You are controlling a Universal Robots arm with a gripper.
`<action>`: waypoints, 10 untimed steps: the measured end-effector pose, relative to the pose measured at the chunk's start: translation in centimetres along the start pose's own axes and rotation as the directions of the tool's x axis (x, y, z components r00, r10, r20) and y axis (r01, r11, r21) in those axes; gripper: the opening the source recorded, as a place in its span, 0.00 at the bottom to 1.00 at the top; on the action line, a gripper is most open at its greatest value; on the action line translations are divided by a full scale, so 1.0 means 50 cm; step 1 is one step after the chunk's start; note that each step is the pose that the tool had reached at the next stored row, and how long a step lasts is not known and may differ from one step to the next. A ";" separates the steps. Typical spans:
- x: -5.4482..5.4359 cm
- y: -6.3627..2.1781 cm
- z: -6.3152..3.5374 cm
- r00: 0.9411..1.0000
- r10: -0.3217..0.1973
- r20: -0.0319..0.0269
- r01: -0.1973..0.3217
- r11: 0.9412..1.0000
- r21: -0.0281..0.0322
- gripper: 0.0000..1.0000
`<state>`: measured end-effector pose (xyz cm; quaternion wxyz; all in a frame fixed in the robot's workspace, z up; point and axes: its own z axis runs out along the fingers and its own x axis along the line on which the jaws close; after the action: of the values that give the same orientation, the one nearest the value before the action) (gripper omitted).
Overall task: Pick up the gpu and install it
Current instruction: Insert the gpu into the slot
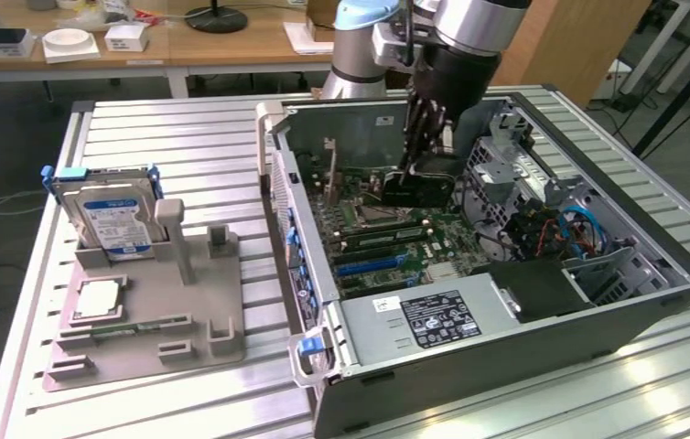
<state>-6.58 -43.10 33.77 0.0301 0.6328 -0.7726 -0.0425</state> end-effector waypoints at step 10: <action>0.000 -0.004 0.011 0.990 -0.142 -0.015 0.142 0.990 -0.002 0.26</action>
<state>-6.45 -43.10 33.18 0.0331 0.6865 -0.7253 -0.0402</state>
